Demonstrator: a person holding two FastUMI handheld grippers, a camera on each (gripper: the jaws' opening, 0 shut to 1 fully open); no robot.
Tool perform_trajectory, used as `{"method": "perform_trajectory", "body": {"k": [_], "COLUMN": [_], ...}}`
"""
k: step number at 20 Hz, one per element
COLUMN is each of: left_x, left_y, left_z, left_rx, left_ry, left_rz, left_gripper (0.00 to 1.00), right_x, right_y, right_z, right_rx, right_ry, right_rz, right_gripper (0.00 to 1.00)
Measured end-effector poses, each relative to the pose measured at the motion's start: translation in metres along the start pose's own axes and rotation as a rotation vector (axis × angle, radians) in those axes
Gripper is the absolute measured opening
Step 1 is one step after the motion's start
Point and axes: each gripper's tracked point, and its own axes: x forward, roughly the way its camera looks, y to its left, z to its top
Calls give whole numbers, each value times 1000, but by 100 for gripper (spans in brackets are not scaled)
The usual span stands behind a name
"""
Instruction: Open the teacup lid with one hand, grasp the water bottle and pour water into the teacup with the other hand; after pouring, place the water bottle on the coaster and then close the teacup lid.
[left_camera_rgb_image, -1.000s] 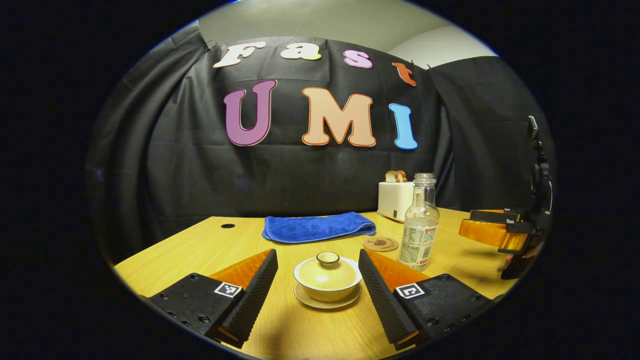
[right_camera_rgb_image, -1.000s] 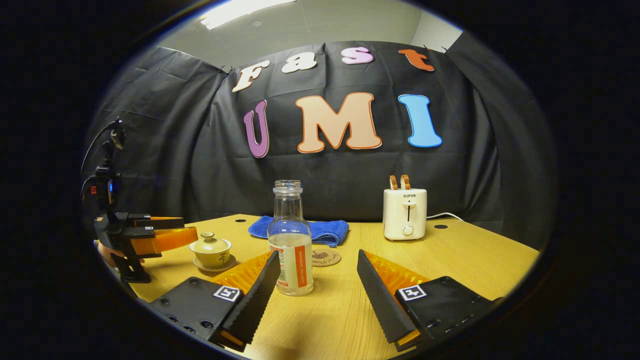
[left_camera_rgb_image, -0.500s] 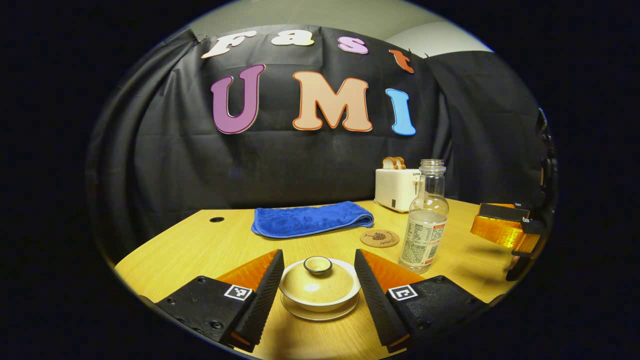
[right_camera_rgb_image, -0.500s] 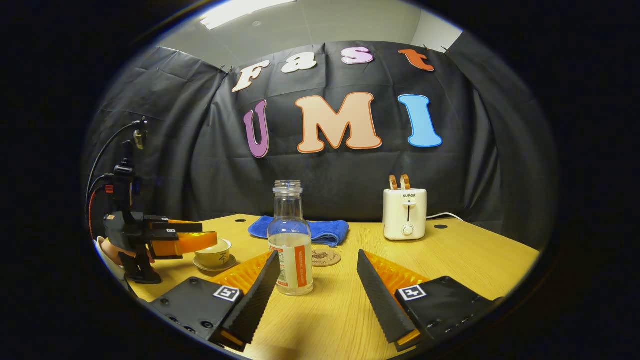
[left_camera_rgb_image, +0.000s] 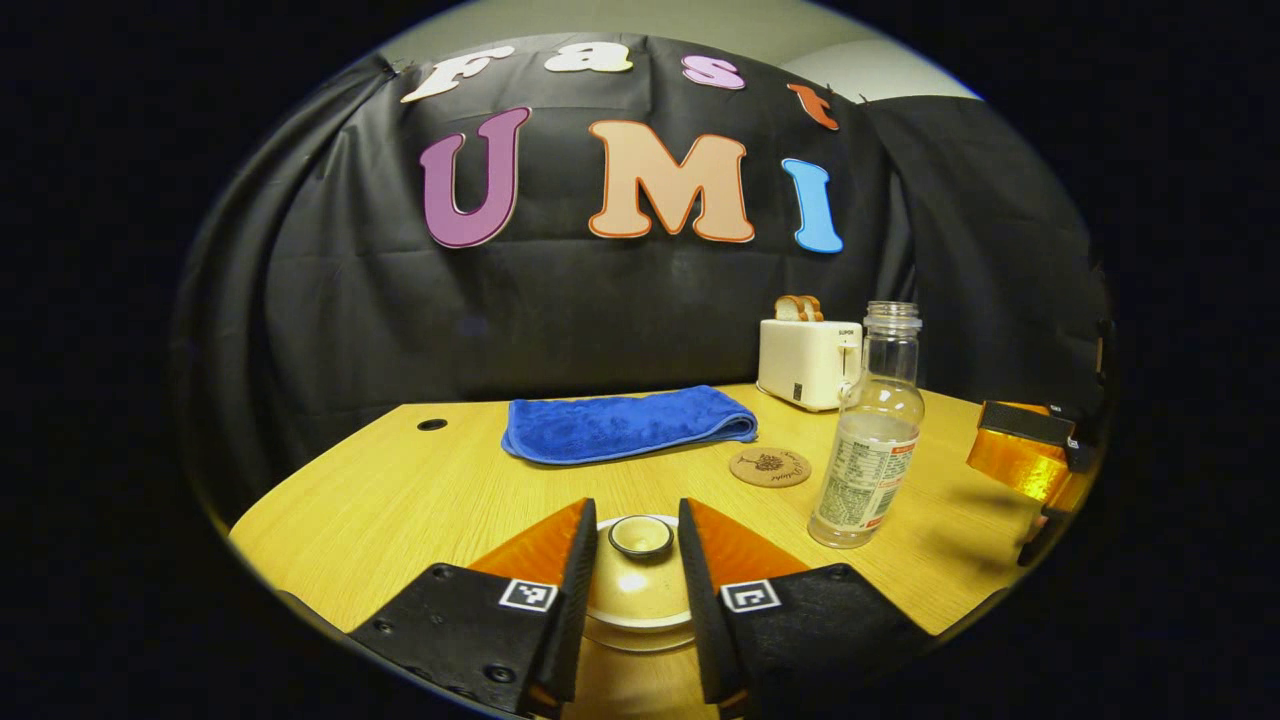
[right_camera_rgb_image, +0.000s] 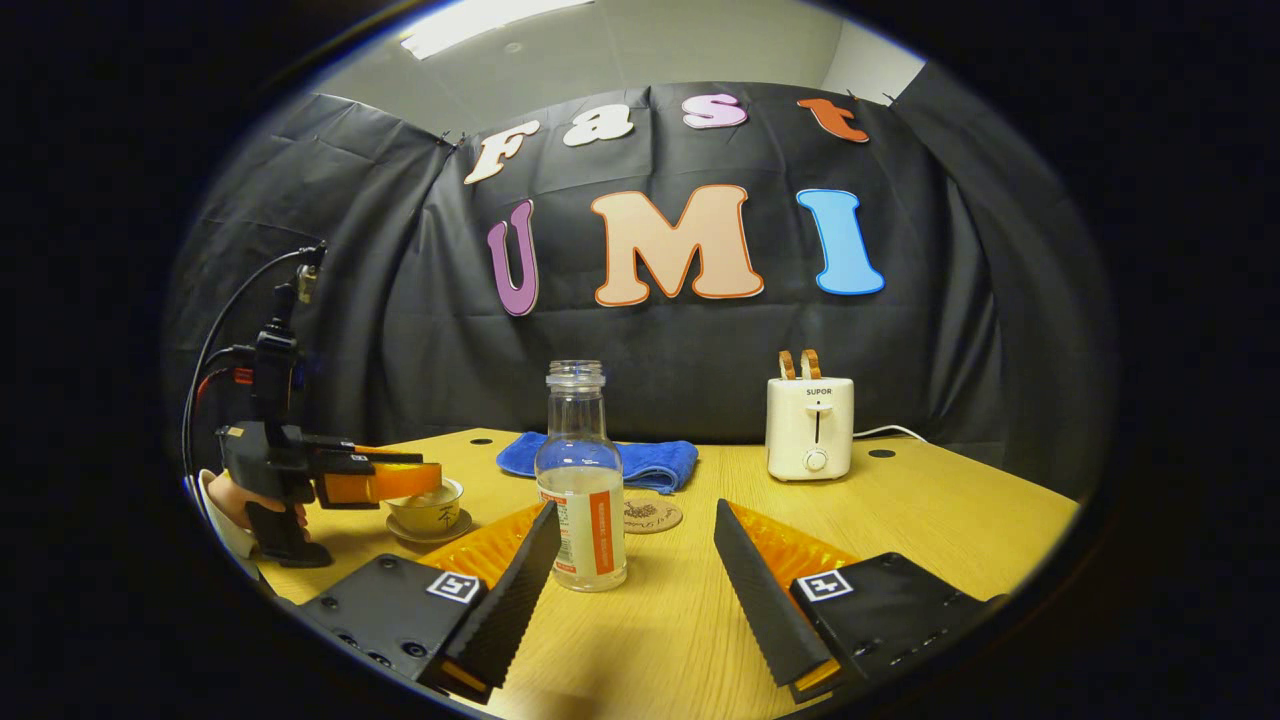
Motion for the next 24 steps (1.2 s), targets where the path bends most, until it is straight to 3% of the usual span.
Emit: {"method": "perform_trajectory", "body": {"k": [4, 12, 24], "left_x": [1, -9, -42], "left_y": [-2, 6, 70], "left_z": [1, 13, 15], "left_rx": [9, -18, -16], "left_ry": [-9, -99, -150], "left_rz": [-8, 25, 185], "left_gripper": [29, 28, 27], "right_x": [0, 10, 54], "right_y": [0, 8, 39], "right_z": [0, -2, -26], "right_rx": [0, 1, -10], "right_ry": [0, 6, 147], "right_rz": [0, 31, 138], "right_gripper": [98, 97, 98]}}
